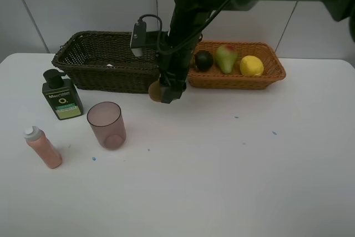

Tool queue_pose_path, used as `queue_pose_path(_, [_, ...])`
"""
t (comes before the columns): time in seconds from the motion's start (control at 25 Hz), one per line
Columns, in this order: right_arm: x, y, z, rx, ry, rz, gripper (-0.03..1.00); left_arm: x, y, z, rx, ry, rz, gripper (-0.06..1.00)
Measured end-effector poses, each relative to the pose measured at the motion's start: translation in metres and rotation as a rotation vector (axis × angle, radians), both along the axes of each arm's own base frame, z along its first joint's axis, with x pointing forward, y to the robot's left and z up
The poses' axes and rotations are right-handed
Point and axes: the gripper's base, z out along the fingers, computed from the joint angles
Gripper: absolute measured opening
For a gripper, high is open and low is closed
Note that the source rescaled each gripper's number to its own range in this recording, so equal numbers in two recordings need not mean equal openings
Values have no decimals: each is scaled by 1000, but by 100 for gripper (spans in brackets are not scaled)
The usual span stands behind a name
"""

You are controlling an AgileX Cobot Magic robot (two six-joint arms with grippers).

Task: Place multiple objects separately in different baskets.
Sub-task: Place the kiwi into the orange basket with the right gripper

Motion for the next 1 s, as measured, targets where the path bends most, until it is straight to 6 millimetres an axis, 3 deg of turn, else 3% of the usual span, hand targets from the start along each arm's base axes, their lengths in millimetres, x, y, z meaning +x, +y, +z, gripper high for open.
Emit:
queue_pose_path(0.2, [2, -22, 39, -23, -76, -49, 50, 0, 0, 0, 0, 0, 0, 100])
queue_pose_path(0.48, [28, -75, 82, 58, -214, -260, 50, 0, 0, 0, 0, 0, 0, 100])
queue_pose_path(0.8, [69, -131, 96, 275, -338, -684, 50, 0, 0, 0, 0, 0, 0, 100])
queue_pose_path(1.0, [84, -165, 99, 423, -322, -1021, 50, 0, 0, 0, 0, 0, 0, 100])
